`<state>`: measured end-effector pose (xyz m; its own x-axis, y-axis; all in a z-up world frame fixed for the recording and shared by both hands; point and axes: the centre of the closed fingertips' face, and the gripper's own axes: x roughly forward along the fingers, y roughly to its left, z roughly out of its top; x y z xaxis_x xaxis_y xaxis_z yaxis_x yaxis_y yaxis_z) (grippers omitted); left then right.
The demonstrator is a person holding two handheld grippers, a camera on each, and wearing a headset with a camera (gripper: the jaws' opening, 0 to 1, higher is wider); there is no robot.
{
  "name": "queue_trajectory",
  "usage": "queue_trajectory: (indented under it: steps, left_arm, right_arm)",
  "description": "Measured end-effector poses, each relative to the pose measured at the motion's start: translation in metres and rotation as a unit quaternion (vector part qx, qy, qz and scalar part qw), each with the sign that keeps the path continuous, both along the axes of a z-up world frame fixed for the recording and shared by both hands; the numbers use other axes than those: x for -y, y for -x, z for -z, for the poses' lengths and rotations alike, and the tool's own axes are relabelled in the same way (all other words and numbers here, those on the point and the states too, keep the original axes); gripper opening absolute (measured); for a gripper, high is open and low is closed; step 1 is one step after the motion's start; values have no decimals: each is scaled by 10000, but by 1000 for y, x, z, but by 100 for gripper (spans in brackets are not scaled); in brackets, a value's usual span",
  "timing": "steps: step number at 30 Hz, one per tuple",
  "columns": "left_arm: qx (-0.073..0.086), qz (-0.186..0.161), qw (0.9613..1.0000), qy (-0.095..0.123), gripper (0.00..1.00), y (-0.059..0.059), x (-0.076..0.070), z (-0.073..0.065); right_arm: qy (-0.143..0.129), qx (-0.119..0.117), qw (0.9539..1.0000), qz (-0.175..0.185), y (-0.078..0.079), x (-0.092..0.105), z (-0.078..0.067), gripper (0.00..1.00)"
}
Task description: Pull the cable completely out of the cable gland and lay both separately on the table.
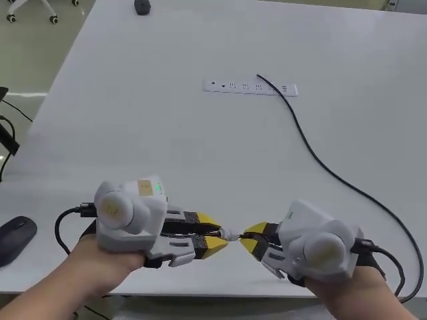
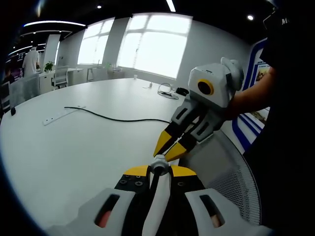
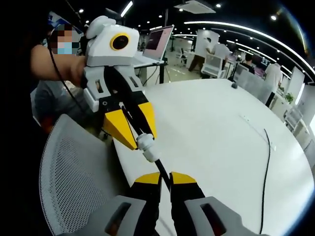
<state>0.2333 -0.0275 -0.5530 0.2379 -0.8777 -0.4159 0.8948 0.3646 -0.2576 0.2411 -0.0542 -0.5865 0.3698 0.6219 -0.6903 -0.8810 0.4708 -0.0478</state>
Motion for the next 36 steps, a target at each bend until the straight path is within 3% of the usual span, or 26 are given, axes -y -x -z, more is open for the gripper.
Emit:
queue_trajectory:
  steps: [11, 13, 19, 22, 25, 33, 36]
  left_arm:
    - [63, -13, 10000, 40, 16, -2, -4, -3]
    - [73, -13, 10000, 49, 16, -2, -4, -3]
    - [106, -19, 9999, 76, 16, -3, -6, -6]
    - [107, -42, 9999, 112, 16, -4, -8, -7]
    - [110, -52, 9999, 119, 16, -4, -8, -8]
    - [134, -36, 9998, 137, 16, -4, -7, -9]
    - [134, -36, 9998, 133, 16, -4, -5, -9]
  right_arm:
    - [-44, -364, 9977, 563, -7, 20, 15, 1]
    - [-184, -606, 9950, 775, -6, 21, 17, 1]
    - [-220, -823, 9909, 1039, -8, 27, 26, 1]
    - [-277, -943, 9875, 1232, -10, 31, 29, 1]
    - [-355, -1190, 9809, 1495, -10, 36, 36, 1]
    - [-472, -1525, 9688, 1896, -9, 43, 47, 2]
    - [-394, -1584, 9658, 2017, -10, 46, 54, 2]
